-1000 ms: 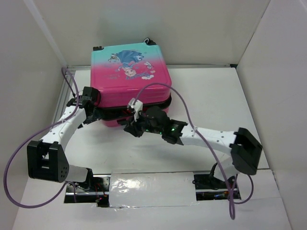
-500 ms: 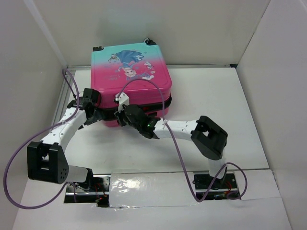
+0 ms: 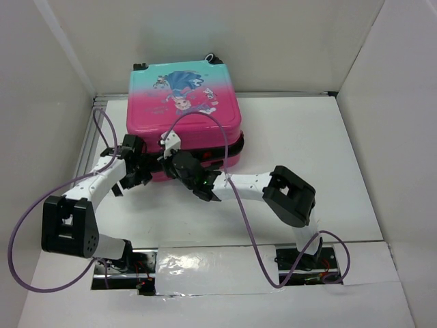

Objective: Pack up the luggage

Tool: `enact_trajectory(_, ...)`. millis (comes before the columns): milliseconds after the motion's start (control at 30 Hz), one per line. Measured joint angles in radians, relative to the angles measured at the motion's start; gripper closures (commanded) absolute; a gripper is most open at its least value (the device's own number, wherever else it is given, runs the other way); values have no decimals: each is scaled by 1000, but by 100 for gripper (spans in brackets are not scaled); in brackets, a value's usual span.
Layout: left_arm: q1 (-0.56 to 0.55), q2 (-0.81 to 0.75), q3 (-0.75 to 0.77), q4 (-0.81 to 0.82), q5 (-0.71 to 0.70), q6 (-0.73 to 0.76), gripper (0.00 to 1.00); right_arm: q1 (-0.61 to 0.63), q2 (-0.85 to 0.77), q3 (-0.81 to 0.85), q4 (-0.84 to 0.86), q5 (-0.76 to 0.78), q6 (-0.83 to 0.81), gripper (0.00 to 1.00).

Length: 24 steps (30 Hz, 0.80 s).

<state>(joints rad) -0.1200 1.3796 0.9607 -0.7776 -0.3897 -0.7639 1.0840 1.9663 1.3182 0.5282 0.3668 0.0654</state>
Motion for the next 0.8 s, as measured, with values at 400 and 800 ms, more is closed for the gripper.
enact_trajectory(400,-22,-55,-61,-95,154,-51,0,-8,-134,58,97,-14,-79,91)
enact_trajectory(800,-43,-397,316,-123,268,-23,0,-315,-338,273,-315,-148,21,56)
